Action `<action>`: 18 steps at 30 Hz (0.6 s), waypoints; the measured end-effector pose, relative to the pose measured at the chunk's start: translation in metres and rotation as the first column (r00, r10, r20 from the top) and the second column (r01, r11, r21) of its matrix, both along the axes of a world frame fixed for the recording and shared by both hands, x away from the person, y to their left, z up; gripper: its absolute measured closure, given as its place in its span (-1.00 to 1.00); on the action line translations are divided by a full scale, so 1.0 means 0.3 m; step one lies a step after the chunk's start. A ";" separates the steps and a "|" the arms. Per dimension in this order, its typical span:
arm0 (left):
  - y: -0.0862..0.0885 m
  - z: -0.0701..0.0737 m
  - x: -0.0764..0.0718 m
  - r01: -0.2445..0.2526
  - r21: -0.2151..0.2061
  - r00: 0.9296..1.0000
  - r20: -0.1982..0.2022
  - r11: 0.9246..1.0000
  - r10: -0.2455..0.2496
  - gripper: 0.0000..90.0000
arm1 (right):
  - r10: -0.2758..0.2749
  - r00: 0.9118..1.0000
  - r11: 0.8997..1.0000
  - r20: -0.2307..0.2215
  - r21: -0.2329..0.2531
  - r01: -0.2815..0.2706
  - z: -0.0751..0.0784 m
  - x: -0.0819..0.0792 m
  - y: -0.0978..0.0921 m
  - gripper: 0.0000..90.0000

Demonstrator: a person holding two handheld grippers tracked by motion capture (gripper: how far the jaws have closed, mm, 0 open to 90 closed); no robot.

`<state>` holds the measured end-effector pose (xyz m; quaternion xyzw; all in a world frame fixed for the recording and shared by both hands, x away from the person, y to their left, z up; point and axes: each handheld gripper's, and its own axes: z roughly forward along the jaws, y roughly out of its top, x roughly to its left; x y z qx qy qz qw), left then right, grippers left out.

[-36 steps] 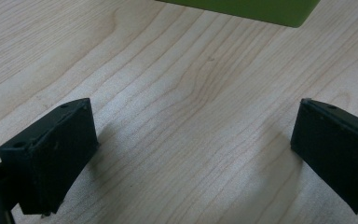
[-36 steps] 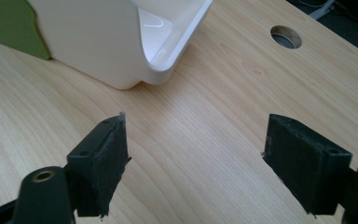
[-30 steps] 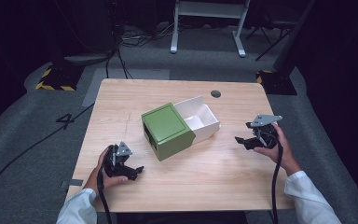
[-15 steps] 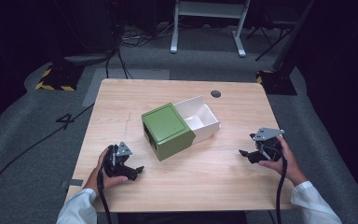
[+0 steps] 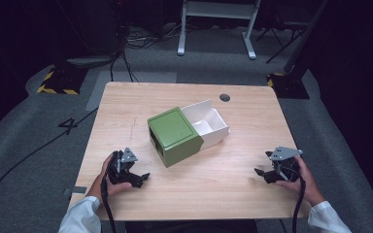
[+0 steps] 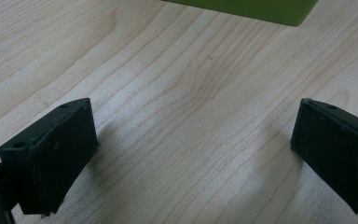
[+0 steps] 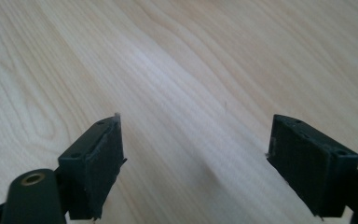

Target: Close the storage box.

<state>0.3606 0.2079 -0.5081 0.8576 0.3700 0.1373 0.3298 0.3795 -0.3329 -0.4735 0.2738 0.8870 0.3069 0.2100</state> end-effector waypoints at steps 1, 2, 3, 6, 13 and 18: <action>-0.001 0.000 -0.003 0.000 -0.001 1.000 0.002 1.000 0.000 -0.99 | 0.000 1.000 1.000 -0.007 0.004 0.000 -0.017 -0.014 -0.020 -0.59; -0.001 0.000 -0.003 0.000 -0.001 1.000 0.002 1.000 0.000 -0.99 | 0.000 1.000 1.000 -0.007 0.004 0.000 -0.017 -0.014 -0.020 -0.59; 0.000 0.000 -0.005 -0.002 -0.002 1.000 0.000 1.000 0.002 -0.99 | -0.017 1.000 1.000 -0.017 0.026 0.018 -0.035 -0.031 -0.045 -0.61; 0.000 -0.001 -0.006 -0.002 -0.003 1.000 0.001 1.000 0.002 -0.99 | -0.032 0.999 0.999 -0.028 0.037 0.033 -0.056 -0.047 -0.068 -0.61; 0.000 -0.001 -0.006 -0.003 -0.005 1.000 0.000 1.000 0.003 -0.99 | -0.111 0.993 0.980 -0.047 0.159 0.117 -0.106 -0.103 -0.148 -0.66; 0.000 -0.001 -0.006 -0.003 -0.004 1.000 0.000 1.000 0.003 -0.99 | -0.148 0.985 0.967 -0.088 0.194 0.163 -0.114 -0.104 -0.165 -0.68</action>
